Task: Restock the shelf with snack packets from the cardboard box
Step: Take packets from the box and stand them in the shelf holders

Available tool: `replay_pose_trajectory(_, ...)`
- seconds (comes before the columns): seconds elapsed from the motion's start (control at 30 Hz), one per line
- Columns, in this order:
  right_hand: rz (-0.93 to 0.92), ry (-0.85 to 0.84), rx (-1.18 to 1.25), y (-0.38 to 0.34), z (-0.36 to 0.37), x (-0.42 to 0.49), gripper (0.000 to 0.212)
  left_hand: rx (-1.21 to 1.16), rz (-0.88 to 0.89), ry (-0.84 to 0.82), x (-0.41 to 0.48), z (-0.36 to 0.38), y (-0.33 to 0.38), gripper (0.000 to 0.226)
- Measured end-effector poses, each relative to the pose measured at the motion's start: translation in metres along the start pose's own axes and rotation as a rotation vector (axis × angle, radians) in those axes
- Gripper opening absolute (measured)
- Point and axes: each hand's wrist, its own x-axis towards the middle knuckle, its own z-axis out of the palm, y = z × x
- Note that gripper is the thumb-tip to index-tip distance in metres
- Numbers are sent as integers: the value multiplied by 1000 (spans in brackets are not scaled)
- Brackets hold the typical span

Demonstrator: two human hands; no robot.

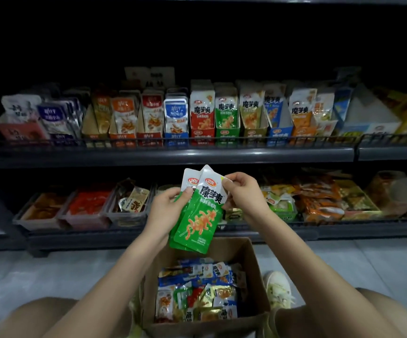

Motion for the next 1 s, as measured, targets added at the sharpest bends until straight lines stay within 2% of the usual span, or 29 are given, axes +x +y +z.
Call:
replay_pose_trajectory(0.23,-43,37,-13,-28,-27,24,11,45,7,-45,28,21,31,18)
replay_pose_trajectory(0.43,-116,180,-60,-49,-52,57,10,0,25,-26,69,35,52,13)
replay_pose_trajectory(0.57,-156,261,-23,-66,-59,81,9,16,31,3,96,36,62,23)
replay_pose_trajectory(0.63,-208,309,4,-79,-63,94,7,-9,31,30,108,33,65,23)
replay_pose_trajectory(0.77,-399,439,-15,-101,-76,127,8,-103,16,88,134,23,73,9)
replay_pose_trajectory(0.93,-608,501,-117,-113,-75,176,11,-125,37,159,158,13,82,26)
replay_pose_trajectory(1.0,-647,511,-210,-111,-69,197,9,-120,57,173,166,12,83,45)
